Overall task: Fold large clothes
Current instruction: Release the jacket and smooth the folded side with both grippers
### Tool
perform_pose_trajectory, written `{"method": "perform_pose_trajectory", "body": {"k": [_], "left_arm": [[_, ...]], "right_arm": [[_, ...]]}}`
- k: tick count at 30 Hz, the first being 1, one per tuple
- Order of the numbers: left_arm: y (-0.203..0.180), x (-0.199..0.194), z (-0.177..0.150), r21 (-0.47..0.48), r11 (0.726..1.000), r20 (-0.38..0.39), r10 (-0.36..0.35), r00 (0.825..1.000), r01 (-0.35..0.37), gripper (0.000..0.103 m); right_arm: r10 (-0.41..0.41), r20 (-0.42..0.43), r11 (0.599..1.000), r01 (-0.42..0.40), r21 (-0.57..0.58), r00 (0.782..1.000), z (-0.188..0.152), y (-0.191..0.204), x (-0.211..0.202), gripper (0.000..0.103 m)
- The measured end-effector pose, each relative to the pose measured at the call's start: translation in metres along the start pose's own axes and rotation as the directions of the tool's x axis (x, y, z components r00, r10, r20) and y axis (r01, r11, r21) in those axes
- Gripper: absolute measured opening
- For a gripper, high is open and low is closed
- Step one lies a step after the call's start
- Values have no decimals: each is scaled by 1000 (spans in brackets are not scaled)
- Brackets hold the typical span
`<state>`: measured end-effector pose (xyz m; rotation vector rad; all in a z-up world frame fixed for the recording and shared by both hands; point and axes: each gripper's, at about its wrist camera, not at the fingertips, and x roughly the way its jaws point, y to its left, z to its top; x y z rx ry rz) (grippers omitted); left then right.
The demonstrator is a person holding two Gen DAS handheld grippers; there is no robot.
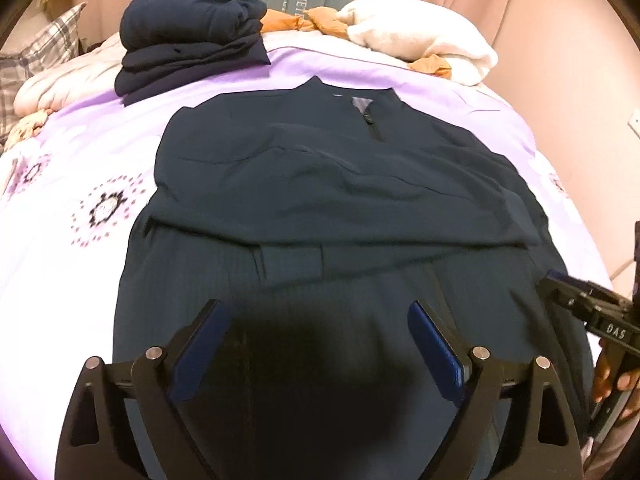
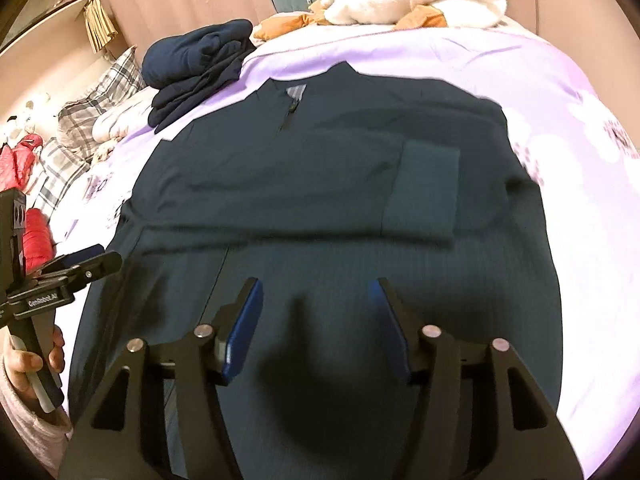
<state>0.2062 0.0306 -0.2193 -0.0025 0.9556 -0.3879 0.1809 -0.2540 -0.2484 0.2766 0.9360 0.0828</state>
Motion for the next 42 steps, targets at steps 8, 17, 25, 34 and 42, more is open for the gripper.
{"method": "perform_pose_trajectory", "body": {"k": [8,17,25,34,42], "left_arm": [[-7,-14,-36,31,999,-20,44,999,-43,91],[-7,-4,-95,64,993,-96,108,989,-102,91],[-7,-19,-119,72,990,-91,125,988,-119,93],[-2,-41,-141,74,987,-96,150,984,-143,93],[15,-64,-157,33,983,-92,182,979,-180,93]], "right_arm": [[-39,-44,999,38,-16,998,-47,7,-16,62],[-156,-78,980,144,-140,985,-93,20,-19,63],[-177,-77,977,166,-134,981,-126,17,-40,64],[-184,-93,975,170,-140,978,-153,17,-62,64],[-193,-91,974,180,-136,977,-172,15,-85,64]]}}
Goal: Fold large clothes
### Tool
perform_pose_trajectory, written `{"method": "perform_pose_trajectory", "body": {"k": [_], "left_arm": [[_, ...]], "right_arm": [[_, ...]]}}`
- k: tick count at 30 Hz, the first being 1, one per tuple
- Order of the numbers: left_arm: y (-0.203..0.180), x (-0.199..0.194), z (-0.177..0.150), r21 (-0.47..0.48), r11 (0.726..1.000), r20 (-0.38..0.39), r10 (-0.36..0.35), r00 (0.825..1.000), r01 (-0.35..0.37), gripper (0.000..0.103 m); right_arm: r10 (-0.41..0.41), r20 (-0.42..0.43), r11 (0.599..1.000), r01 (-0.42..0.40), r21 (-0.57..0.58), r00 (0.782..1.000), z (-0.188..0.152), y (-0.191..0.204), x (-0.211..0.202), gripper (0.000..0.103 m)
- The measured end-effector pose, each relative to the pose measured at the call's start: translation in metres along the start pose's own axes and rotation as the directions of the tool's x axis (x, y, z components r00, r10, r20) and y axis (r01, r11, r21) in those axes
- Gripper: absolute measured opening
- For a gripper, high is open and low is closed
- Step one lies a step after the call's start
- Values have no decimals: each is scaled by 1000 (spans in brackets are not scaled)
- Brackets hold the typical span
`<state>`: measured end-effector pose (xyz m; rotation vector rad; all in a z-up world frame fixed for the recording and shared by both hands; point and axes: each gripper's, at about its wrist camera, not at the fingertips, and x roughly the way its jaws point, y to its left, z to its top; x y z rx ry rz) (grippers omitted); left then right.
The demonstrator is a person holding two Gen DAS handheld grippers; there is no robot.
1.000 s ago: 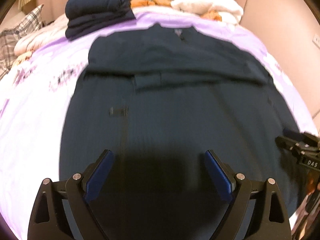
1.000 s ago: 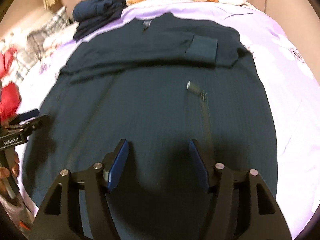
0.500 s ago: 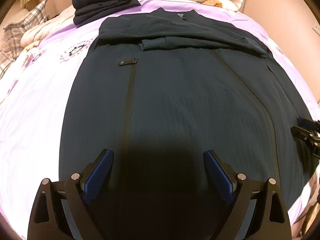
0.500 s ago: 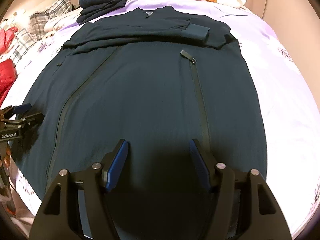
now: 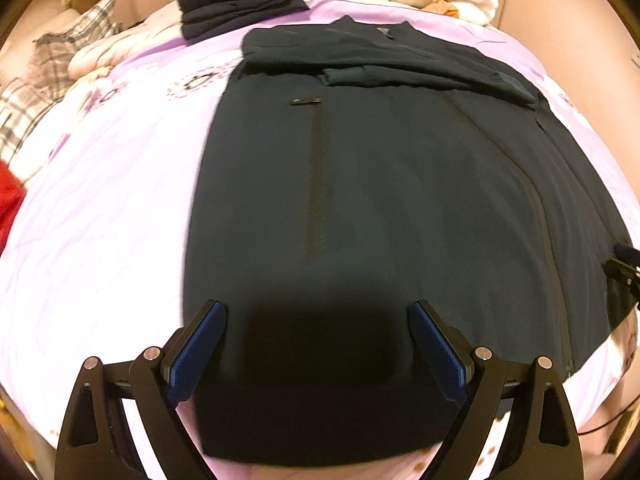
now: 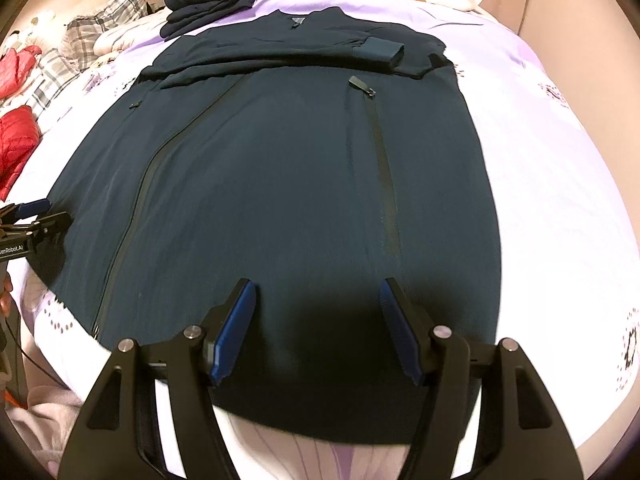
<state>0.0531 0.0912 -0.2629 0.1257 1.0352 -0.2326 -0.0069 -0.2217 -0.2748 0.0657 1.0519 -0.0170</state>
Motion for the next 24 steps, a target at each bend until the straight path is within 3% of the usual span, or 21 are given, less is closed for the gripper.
{"method": "perform_pose_trajectory", "body": {"k": [16,22,24], "left_arm": [[37,-5,-10,-130,991,-3,22,1000,-22,93],[39,-3,-11,-152,988,-5,18,1000,-19,93],[41,-4,-12,-159,987,-4,16,1000,-16,93]], "right_arm": [[32,54,982,-41,185,998,-11,-43,-25,69],[86,86,928,-111,356,993,-20,-76,-25,70],[71,89,914,-101,392,993,-23,-83,-27,70]]}}
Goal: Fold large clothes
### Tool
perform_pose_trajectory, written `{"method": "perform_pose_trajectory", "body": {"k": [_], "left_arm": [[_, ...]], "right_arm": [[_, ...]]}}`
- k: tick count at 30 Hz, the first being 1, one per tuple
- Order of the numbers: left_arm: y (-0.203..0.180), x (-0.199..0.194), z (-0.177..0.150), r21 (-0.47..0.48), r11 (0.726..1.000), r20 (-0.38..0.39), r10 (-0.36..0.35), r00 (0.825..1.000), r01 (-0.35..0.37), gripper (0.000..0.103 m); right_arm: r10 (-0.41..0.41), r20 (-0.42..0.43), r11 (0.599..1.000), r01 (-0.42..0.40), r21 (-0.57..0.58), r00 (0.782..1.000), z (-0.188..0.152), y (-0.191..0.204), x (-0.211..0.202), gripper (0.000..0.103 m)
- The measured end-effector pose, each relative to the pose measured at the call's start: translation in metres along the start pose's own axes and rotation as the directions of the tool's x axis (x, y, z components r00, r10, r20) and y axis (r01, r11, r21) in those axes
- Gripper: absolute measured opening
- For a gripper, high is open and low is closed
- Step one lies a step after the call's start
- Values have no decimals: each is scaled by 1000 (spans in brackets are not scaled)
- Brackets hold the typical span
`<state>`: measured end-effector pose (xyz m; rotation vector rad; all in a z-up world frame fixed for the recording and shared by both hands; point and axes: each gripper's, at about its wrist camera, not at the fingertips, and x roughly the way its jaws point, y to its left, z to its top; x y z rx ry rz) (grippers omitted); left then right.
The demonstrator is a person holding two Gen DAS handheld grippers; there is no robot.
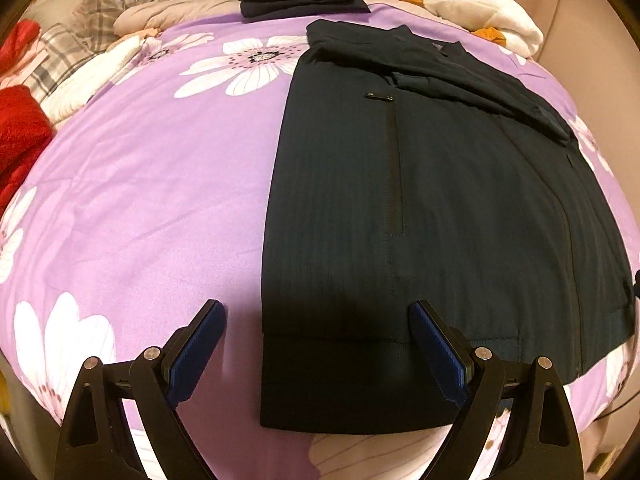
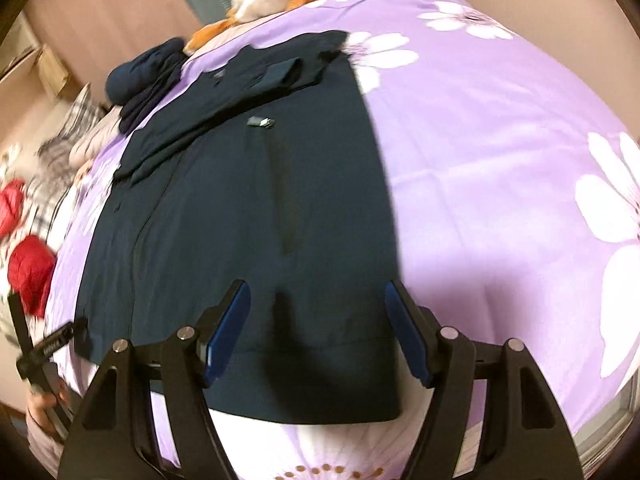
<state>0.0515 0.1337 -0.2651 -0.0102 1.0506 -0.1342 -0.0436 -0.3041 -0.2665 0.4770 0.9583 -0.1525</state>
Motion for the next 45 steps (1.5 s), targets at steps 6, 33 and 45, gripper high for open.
{"method": "perform_pose_trajectory", "body": {"k": [6,33,45], "left_arm": [[9,2,4,-52,995,-15,-88,996,87,93],[39,37,63,-252,790,-28,-584,811,560,95],[42,37,58,-274,746,-17,-635,772,607,95]], "right_arm": [[36,-24,995,-33,89,999,-5,-18,1,70],[332,-80,930,-312,195,940,45,-19,55,70],[414,-106,891,-378,251,904,42,-28,57,66]]}}
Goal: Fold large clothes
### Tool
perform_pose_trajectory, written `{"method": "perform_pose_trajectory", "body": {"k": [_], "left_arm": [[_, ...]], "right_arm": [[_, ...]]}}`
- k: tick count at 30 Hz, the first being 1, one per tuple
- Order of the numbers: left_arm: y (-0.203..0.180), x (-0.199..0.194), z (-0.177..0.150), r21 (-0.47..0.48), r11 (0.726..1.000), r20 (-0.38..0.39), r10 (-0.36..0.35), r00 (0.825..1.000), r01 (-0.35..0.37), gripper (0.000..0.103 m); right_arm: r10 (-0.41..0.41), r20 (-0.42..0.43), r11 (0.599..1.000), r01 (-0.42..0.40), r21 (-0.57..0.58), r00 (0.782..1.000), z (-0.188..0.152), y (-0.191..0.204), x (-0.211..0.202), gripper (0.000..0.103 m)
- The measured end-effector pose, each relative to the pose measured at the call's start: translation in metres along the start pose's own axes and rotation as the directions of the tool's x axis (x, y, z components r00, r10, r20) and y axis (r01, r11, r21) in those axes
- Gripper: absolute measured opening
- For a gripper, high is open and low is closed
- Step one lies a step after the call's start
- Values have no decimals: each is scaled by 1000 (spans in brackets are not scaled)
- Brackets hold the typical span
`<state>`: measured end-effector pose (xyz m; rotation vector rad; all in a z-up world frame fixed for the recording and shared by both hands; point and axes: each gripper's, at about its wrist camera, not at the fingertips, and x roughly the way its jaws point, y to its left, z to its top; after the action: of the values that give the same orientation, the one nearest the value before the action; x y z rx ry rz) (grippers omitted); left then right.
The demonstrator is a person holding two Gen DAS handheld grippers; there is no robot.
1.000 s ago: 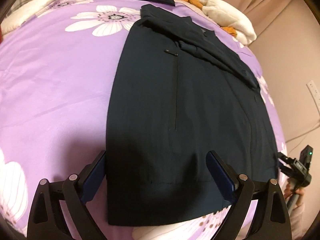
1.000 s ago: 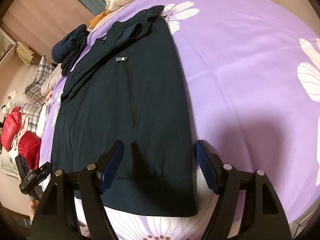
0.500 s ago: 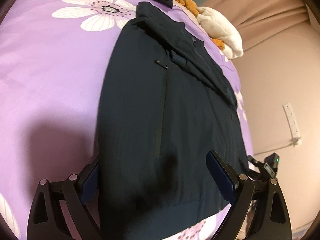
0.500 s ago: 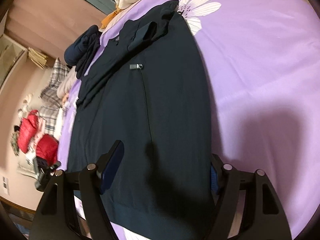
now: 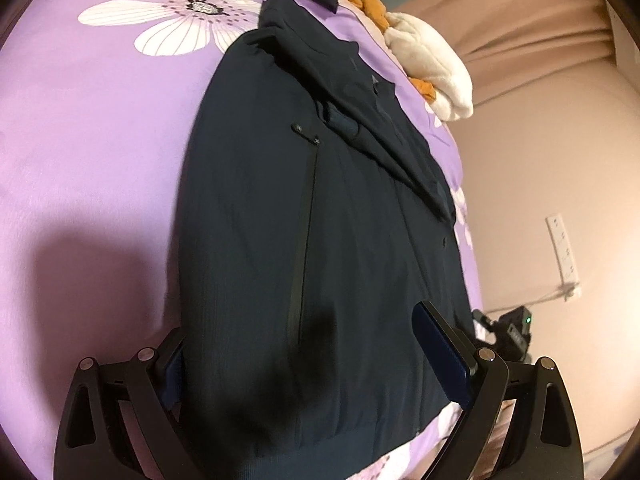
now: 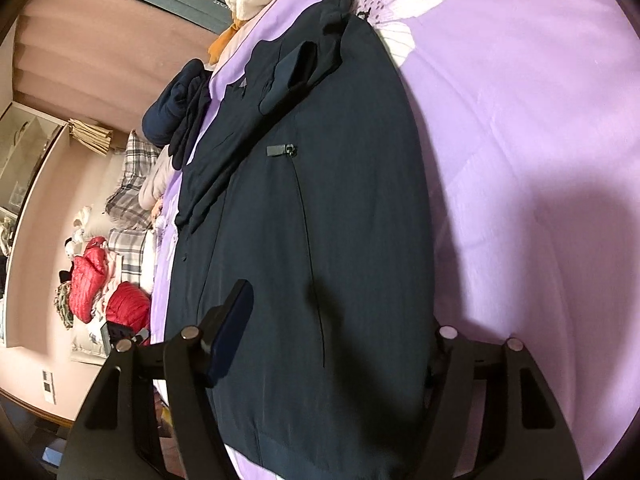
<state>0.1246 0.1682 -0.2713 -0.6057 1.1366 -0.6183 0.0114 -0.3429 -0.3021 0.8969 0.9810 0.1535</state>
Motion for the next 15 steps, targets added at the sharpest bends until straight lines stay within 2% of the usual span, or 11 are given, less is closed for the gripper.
{"method": "perform_pose_trajectory", "body": {"k": [7,15], "left_arm": [[-9,-2,-15,83,994,-15,70,997,-69,95],[-21,-1,-36,186,961,8,207,978,-205,95]], "right_arm": [[12,-10,1000,-12,7,1000,-24,-5,-14,64],[2,-30,1000,-2,1,1000,-41,-2,-20,65]]}}
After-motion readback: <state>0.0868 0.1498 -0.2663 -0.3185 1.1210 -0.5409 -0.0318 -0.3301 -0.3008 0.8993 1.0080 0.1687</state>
